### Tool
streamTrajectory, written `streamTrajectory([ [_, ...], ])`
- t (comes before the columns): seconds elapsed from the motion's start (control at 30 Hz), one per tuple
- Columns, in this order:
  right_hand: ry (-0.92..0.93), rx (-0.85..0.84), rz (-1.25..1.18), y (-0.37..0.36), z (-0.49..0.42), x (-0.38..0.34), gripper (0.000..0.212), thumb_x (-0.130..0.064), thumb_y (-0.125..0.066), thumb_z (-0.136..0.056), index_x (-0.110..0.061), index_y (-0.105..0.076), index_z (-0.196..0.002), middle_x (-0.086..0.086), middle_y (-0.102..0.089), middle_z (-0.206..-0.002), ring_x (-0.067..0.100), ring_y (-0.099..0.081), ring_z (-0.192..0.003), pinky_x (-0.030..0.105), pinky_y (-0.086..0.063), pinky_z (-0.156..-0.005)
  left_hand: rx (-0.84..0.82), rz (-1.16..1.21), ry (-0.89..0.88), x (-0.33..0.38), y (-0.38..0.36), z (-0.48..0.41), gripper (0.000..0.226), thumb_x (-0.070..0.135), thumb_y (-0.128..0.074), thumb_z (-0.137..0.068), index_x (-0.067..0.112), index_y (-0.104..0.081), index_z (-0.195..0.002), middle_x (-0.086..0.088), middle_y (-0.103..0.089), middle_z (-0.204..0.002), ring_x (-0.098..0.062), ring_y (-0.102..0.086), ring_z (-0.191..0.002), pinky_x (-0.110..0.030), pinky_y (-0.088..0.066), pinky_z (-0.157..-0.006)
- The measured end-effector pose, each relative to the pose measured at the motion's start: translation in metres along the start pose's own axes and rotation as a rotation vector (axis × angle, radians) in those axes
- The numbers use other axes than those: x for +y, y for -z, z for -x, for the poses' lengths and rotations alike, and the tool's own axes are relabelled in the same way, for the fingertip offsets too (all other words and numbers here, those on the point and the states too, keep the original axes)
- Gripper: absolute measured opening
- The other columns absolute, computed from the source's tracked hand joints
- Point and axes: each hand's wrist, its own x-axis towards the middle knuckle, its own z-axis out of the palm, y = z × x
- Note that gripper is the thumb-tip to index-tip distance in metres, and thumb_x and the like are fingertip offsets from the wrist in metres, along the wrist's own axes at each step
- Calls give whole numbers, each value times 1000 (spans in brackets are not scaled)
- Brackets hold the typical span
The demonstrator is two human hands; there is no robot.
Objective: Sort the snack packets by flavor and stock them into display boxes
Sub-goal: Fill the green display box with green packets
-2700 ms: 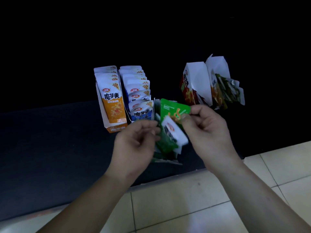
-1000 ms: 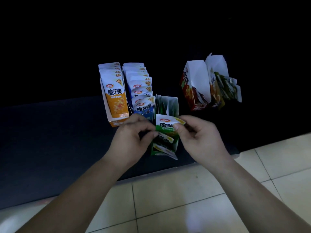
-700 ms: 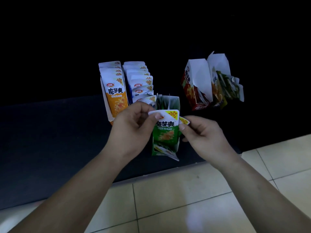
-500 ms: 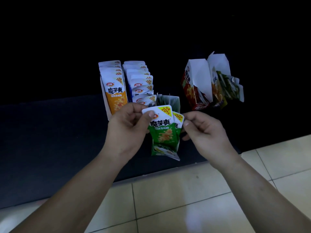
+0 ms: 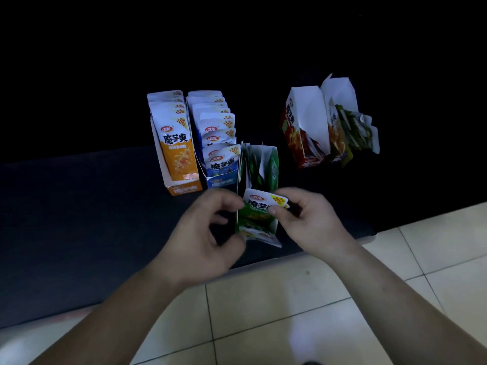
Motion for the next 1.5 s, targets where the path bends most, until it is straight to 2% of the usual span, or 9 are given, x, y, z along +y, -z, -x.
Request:
streamTrajectory([
  [0.1, -40, 6, -104, -1, 0, -5, 34, -2, -71, -93, -35, -74, -98, -14, -77, -93, -2, -71, -88, 10, -51, -76, -43, -150, -87, -14, -8, 2, 33, 14, -90, -78, 20, -77, -108, 5, -62, -128, -14, -63, -119, -33, -56, -91],
  [0.2, -10, 31, -103, 1, 0, -6, 36, 0, -69, -94, -36, -75, -94, -12, -78, -92, 4, -73, -88, 14, -54, -78, 105, -90, -41, -13, -12, -6, 6, 13, -82, -87, 17, -80, -91, 4, -70, -106, -14, -69, -95, -35, -58, -78],
  [0.3, -46, 54, -158, 3, 0, -3, 33, -1, -67, -96, -32, -77, -97, -4, -79, -90, 8, -74, -87, 18, -55, -77, 177, 70, 160, -1, -14, -15, 7, 18, -77, -92, 23, -76, -87, 0, -75, -81, -20, -70, -74, -38, -55, -67],
  [0.4, -108, 73, -222, 3, -3, -2, 26, -2, -67, -96, -26, -76, -100, -2, -80, -88, 0, -69, -77, 21, -50, -72, 203, 174, 260, 8, -15, -25, 9, 15, -78, -91, 23, -74, -89, -5, -78, -83, -33, -72, -83, -44, -58, -75],
  [0.57, -97, -5, -218, 1, -2, 2, 44, 6, -59, -95, -34, -75, -107, 3, -79, -95, 12, -70, -90, 32, -52, -81, 206, 159, 288, 6, -18, -25, 18, 5, -83, -85, 18, -72, -92, -1, -79, -85, -22, -76, -82, -41, -63, -78],
  [0.97, -36, 54, -158, -3, 1, 2, 27, -1, -73, -91, -25, -74, -103, -7, -78, -91, 8, -73, -90, 19, -56, -83, 392, 356, 215, 20, 4, -32, 17, -2, -69, -94, 12, -71, -104, -6, -78, -86, -21, -77, -86, -30, -63, -76],
  [1.2, 29, 52, -152, -8, 3, 0, 60, 0, -74, -90, -46, -58, -125, -12, -73, -101, 10, -70, -91, 19, -56, -80, 412, 361, 187, 21, 0, -37, 19, 0, -67, -96, 15, -70, -108, -6, -77, -89, -28, -75, -94, -46, -63, -87],
  [1.37, 69, 45, -99, -8, 4, 1, 57, -3, -73, -92, -40, -58, -133, -12, -74, -101, 9, -72, -99, 20, -57, -83, 420, 310, 106, 33, 4, -36, 21, 3, -64, -100, 22, -70, -107, -4, -75, -96, -23, -73, -95, -44, -62, -85],
  [1.5, 87, 108, -76, -8, 7, -4, 58, -7, -76, -90, -50, -55, -122, -16, -70, -106, 10, -70, -93, 18, -54, -77, 475, 262, 55, 38, 9, -38, 19, 5, -62, -101, 18, -69, -112, -10, -72, -97, -34, -71, -91, -59, -60, -84],
])
